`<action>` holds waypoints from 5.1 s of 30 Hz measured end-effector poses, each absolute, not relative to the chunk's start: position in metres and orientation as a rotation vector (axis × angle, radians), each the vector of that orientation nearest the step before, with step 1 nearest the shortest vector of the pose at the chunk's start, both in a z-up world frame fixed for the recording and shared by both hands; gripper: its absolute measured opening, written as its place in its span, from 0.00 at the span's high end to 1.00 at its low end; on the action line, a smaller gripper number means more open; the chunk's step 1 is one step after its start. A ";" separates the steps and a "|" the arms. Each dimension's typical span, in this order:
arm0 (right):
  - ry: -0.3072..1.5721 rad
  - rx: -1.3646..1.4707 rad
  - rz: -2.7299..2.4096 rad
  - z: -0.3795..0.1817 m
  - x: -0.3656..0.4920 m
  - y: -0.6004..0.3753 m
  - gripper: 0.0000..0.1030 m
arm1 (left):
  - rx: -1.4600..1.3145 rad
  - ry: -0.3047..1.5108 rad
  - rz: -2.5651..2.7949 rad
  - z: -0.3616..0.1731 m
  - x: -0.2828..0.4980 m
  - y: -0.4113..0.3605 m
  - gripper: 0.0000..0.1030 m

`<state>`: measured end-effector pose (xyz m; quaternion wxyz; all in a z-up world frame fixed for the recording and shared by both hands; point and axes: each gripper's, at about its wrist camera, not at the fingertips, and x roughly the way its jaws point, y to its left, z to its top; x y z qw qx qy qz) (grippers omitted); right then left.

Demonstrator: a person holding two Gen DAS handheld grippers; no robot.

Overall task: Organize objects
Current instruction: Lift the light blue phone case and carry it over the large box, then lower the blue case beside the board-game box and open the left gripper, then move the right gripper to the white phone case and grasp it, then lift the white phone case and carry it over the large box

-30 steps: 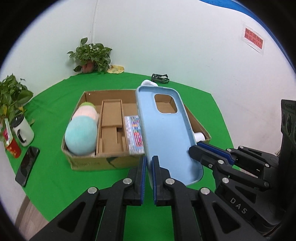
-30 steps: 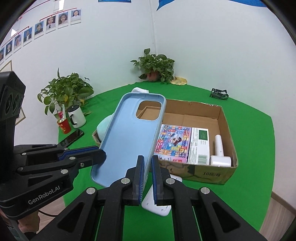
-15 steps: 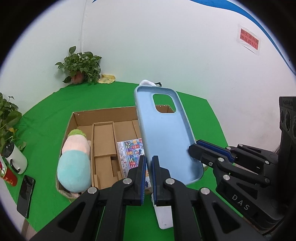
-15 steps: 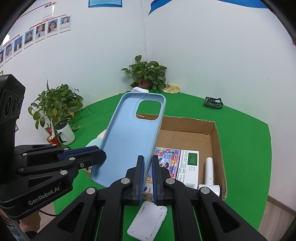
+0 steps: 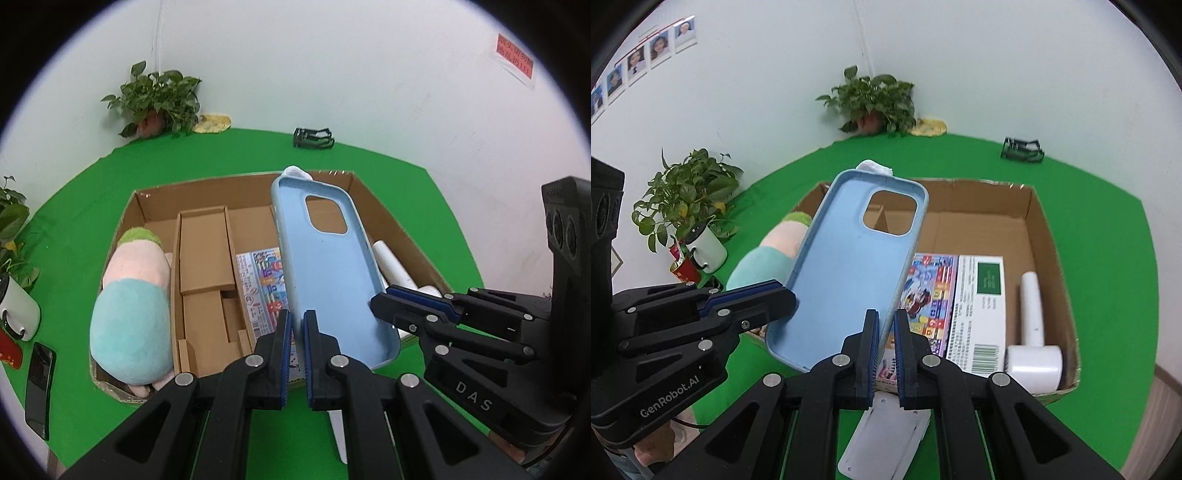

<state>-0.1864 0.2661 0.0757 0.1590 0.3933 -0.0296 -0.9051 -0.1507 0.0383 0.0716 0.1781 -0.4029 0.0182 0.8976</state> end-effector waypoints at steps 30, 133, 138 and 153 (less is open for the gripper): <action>-0.104 1.397 -2.422 -0.052 -0.252 0.238 0.94 | -1.422 0.055 2.493 0.017 -0.186 0.041 0.92; 0.072 1.011 -2.715 0.002 -0.071 0.268 0.38 | -1.104 -0.284 2.154 0.055 -0.084 0.073 0.73; 0.120 0.854 -2.774 0.038 -0.075 0.260 0.38 | -1.041 -0.248 2.219 0.085 -0.094 0.074 0.74; -0.056 1.084 -2.662 0.045 -0.202 0.271 0.38 | -1.274 -0.232 2.161 0.079 -0.196 0.084 0.76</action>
